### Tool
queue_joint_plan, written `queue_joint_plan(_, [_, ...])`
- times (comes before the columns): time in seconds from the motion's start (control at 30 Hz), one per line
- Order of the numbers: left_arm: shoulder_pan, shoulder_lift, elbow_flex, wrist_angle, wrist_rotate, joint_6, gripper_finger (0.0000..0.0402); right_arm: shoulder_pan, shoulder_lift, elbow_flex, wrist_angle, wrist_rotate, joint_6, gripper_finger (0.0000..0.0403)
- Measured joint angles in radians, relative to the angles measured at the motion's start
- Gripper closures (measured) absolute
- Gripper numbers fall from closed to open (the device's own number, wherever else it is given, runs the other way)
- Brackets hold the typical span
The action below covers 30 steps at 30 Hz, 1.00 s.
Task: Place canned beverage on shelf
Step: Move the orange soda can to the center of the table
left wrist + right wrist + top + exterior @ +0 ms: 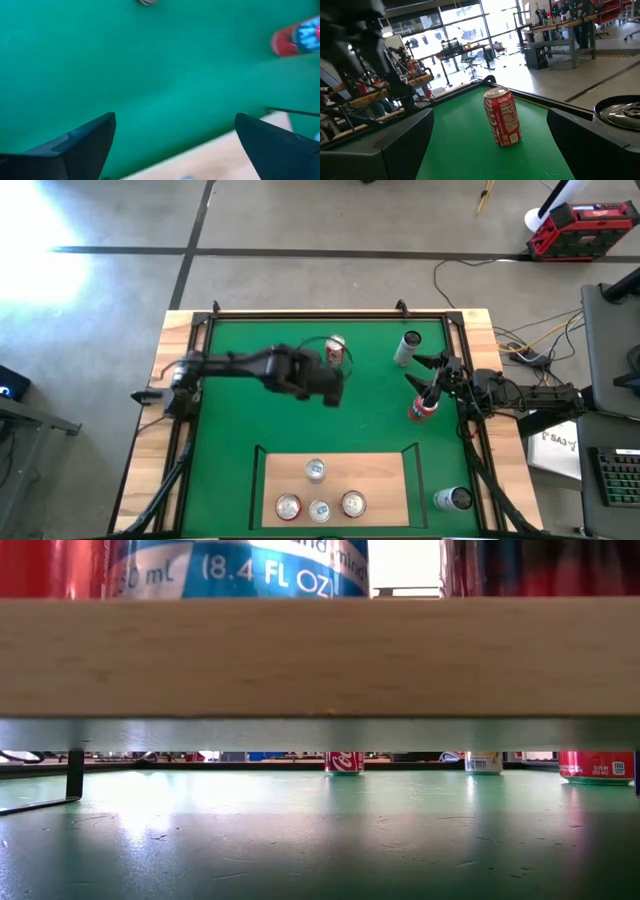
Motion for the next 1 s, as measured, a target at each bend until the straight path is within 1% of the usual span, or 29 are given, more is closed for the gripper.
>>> queue_joint_plan(0.1, [0.046,-0.085,-0.128,0.000,0.002,0.022,0.0017,0.000,0.000,0.000,0.000,0.000,0.000,0.0022])
queue_joint_plan(0.2, [0.073,-0.195,-0.313,0.008,0.002,-0.010,0.0026,0.000,0.000,0.000,0.000,0.000,0.000,0.0022])
queue_joint_plan(0.27, [0.075,-0.283,-0.453,0.055,0.002,-0.035,0.0030,0.000,0.000,0.000,0.000,0.000,0.000,0.0022])
queue_joint_plan(0.4, [0.075,-0.501,-0.764,0.286,0.003,-0.018,0.0032,0.000,0.000,0.000,0.000,0.000,0.000,0.0022])
queue_joint_plan(0.53, [0.081,-0.717,-1.089,0.614,-0.022,0.040,0.0032,0.000,0.000,0.000,0.000,0.000,0.000,0.0022])
queue_joint_plan(0.6, [0.089,-0.796,-1.235,0.800,-0.047,0.125,0.0032,0.000,0.000,0.000,0.000,0.000,0.000,0.0022])
queue_joint_plan(0.7, [0.105,-0.874,-1.416,1.090,-0.050,0.314,0.0032,0.000,0.000,0.000,0.000,0.000,0.000,0.0022])
queue_joint_plan(0.83, [0.127,-0.914,-1.590,1.447,-0.047,0.594,0.0032,0.000,0.000,0.000,0.000,0.000,0.000,0.0022])
queue_joint_plan(0.9, [0.146,-0.920,-1.659,1.584,-0.019,0.716,0.0032,0.000,0.000,0.000,0.000,0.000,0.000,0.0022])
queue_joint_plan(1.0, [0.193,-0.923,-1.760,1.775,0.085,0.849,0.0032,0.000,0.000,0.000,0.000,0.000,0.000,0.0022])
